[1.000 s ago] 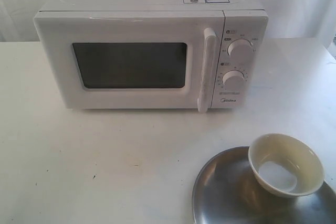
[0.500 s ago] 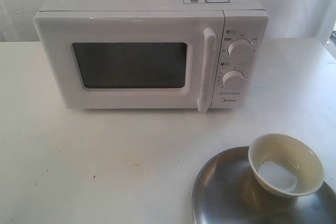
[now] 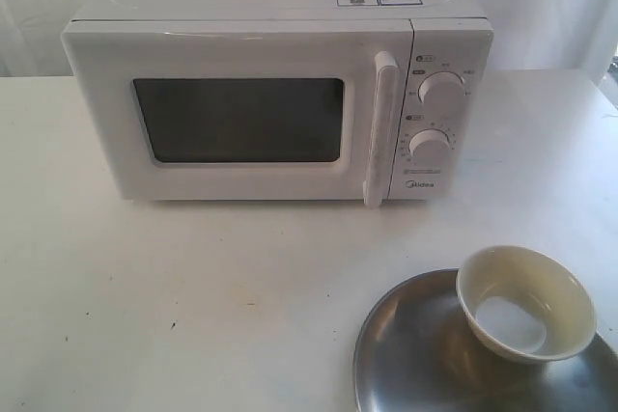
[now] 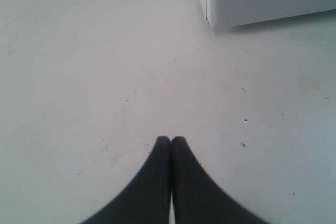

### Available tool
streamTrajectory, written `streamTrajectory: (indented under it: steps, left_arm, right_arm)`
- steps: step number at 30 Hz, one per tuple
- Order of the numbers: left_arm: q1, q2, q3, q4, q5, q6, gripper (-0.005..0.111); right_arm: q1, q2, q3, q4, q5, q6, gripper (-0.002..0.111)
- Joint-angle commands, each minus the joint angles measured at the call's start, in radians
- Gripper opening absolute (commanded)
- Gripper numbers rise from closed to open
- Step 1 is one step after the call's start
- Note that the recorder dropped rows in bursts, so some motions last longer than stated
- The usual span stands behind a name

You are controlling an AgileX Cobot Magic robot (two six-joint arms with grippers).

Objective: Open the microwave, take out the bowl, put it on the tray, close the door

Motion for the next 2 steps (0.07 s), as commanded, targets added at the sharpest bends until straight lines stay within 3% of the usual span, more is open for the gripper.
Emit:
streamTrajectory:
  steps: [1,2]
  left_arm:
    - [-0.004,-0.002,-0.002,-0.007,0.001,-0.004,0.000]
    - [-0.004,-0.002,-0.002,-0.007,0.001,-0.004,0.000]
  right_arm:
    - [-0.005,-0.007,0.000,-0.008,-0.008,0.005,0.000]
    - [-0.005,-0.007,0.000,-0.008,-0.008,0.005,0.000]
